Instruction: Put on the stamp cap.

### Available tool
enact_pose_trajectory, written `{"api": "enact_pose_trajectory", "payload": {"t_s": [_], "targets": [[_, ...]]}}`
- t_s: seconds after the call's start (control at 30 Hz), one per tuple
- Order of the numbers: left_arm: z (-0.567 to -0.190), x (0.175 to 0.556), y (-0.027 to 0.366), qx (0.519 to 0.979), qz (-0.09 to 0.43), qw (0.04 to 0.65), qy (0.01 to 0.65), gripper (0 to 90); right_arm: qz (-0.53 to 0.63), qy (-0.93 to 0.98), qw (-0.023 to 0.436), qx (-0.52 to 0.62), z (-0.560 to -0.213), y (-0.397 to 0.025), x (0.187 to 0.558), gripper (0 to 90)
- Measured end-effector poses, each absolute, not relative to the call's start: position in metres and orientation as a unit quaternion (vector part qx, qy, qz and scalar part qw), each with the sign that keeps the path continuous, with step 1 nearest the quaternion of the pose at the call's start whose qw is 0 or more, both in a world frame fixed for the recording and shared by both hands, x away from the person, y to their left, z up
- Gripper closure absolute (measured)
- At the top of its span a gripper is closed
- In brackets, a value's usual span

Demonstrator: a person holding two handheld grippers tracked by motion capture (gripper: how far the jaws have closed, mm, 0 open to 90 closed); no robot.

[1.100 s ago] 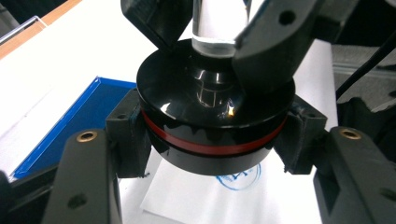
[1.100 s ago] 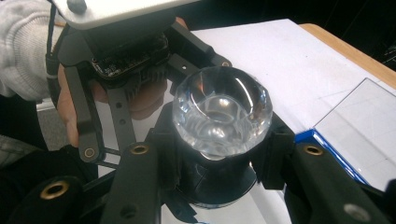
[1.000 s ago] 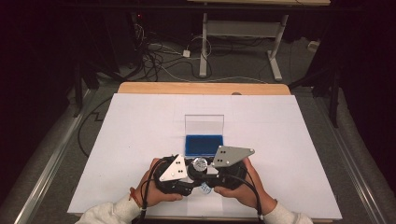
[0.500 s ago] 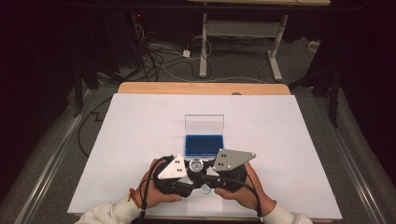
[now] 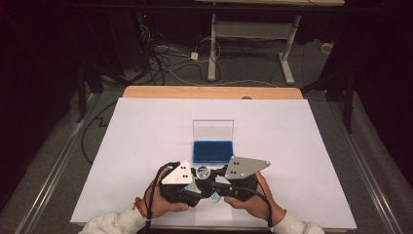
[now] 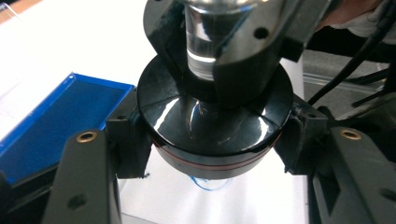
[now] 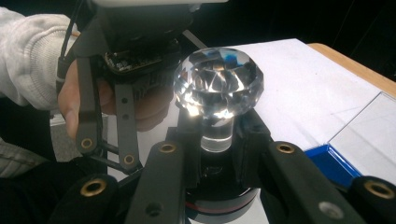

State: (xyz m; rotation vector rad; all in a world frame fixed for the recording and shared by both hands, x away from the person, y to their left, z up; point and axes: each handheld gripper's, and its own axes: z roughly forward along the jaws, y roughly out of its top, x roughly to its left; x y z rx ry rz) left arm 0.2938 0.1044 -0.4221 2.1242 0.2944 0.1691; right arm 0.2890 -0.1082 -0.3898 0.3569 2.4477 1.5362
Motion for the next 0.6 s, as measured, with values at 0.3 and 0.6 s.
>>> {"api": "enact_pose_trajectory", "payload": {"t_s": [0.3,0.6], "targets": [[-0.4231,0.2974,0.1054,0.864,0.025,0.486,0.131,36.4,0.543,0.825,0.112,0.114,-0.3956,-0.1100,0.2884,75.4],[-0.4223,0.2971,0.1063,0.872,0.031,0.475,0.116,36.4,0.552,0.822,0.096,0.099,-0.3982,-0.1140,0.2921,75.1]]}}
